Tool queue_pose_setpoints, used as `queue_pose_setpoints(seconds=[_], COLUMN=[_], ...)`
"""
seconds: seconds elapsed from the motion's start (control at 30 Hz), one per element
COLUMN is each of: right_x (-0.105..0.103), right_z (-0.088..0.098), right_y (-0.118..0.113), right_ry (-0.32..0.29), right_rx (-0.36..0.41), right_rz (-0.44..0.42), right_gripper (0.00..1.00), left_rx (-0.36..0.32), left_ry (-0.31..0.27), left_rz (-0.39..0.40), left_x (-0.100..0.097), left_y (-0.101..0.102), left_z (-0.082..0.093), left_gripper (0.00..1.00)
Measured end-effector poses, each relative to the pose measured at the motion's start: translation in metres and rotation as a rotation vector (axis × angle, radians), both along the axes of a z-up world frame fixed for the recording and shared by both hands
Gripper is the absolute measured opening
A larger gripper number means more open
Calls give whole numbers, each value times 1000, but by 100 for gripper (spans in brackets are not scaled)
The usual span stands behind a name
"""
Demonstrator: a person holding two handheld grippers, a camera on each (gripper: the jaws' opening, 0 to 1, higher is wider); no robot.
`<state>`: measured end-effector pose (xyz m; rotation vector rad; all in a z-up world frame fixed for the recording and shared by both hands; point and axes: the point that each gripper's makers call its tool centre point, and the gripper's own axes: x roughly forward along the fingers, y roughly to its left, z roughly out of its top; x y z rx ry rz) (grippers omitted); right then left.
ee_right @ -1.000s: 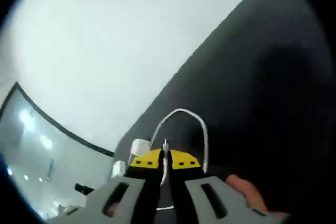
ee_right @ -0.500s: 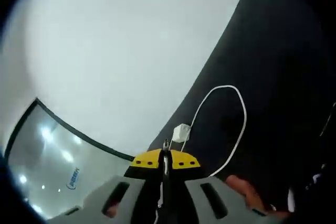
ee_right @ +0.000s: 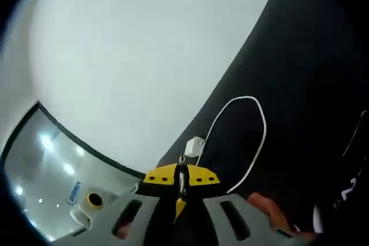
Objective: Connect the charging cable to the phone, plug the charger into the socket, and turn on the power strip switch to charge the phone.
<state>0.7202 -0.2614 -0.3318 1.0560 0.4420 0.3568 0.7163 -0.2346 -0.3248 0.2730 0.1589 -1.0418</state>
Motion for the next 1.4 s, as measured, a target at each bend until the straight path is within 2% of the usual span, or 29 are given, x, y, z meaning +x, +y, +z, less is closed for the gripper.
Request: queue_pose_setpoints(seconds=[0.17, 0.33, 0.4, 0.6, 0.77, 0.93, 1.17, 1.23, 1.27, 1.33, 1.4], right_x=[0, 0, 0, -2, -2, -3, -6, -7, -9, -10, -9], right_z=[-2, -4, -5, -4, -4, -4, -7, -9, -10, -8, -6], right_y=[1, 0, 0, 3, 4, 5, 7, 8, 10, 10, 2], right_ry=[2, 1, 1, -2, -4, -5, 1, -2, -17, -29, -60], right_rx=[-14, -28, -37, -28, -42, -45, -59, -74, -108, -133, -203], right_rz=[4, 11, 11, 19, 25, 32, 46, 59, 80, 68, 47], right_gripper=[3, 3, 3, 3, 3, 3, 3, 3, 3, 4, 7], left_rx=[49, 47, 67, 89, 113, 132, 149, 159, 169, 179, 220], left_ry=[40, 46, 52, 46, 32, 18, 30, 36, 45, 59, 99], left_rz=[-16, -36, -40, -53, -43, -54, -60, -67, -71, -77, -99], left_x=[4, 5, 3, 2, 2, 4, 6, 5, 3, 1, -5], left_y=[-7, -11, -11, -16, -13, -13, -11, -10, -8, -7, -3], left_z=[-10, -9, -12, -13, -14, -15, -18, -20, -22, -23, -29], left_gripper=[24, 12, 12, 11, 3, 2, 1, 0, 0, 0, 0])
